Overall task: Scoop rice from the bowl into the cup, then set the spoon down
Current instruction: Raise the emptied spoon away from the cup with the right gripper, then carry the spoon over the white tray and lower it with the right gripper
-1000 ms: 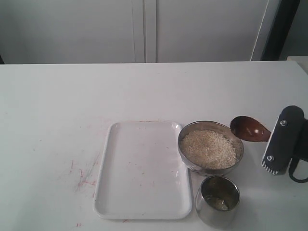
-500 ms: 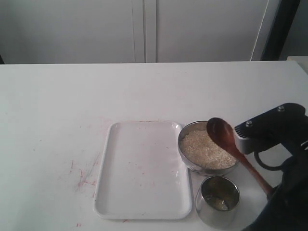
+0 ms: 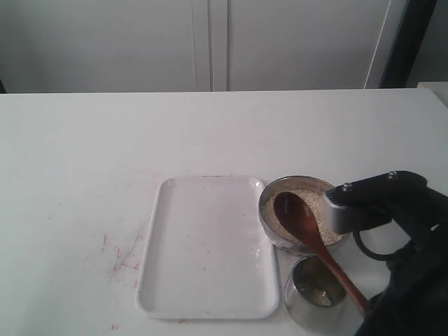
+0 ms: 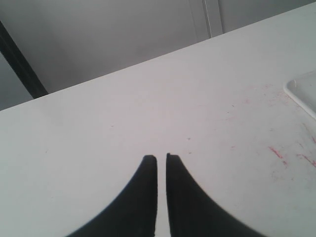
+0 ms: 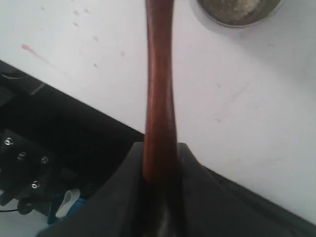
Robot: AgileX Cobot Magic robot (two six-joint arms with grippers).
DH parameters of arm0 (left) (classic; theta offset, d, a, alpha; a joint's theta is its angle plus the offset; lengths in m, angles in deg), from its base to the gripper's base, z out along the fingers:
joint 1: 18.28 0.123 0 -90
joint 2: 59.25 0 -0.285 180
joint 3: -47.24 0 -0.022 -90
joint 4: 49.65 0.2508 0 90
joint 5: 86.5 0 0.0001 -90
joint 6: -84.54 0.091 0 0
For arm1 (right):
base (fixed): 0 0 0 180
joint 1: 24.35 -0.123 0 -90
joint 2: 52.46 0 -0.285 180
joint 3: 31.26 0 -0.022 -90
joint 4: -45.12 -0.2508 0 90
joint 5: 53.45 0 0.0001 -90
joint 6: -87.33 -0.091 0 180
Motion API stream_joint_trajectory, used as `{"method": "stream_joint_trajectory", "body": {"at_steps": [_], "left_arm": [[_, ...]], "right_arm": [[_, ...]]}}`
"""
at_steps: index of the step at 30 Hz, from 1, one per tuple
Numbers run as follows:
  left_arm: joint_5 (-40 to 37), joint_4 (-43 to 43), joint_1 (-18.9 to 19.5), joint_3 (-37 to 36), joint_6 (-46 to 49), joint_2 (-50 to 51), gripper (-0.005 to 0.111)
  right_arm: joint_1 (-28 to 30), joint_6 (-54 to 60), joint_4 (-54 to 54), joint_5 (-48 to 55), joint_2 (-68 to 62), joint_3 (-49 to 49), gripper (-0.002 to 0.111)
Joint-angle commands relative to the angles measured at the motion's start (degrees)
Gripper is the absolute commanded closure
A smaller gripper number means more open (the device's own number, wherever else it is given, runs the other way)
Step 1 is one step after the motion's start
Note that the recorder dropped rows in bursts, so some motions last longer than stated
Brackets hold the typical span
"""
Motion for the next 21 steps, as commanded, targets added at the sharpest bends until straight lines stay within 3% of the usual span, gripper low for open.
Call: {"method": "stream_joint_trajectory", "body": {"at_steps": [1,5,11,16,21], "left_arm": [[0.34,-0.50,-0.40,0.36,-0.08,0.05,0.092],[0.34,-0.50,-0.40,0.36,-0.08,0.05,0.092],[0.34,-0.50,-0.40,0.36,-0.08,0.05,0.092],[0.34,-0.50,-0.40,0.36,-0.08,0.05,0.092],[0.34,-0.50,-0.40,0.36,-0.08,0.05,0.092]], "right_arm": [[-0.12,2.03,-3.44,-4.07,0.35,-0.59,0.108],[-0.12,0.05,-3.25,-4.60,-0.75,-3.63,0.108],[-0.12,-9.17,2.54,-2.59,-8.29,-18.58,0.108],[-0.12,-14.95,7.92,1.29,-20.59,-33.44,0.108],[-0.12,-16.81,10.03,1.29,-32.95,-38.92,0.108]]}}
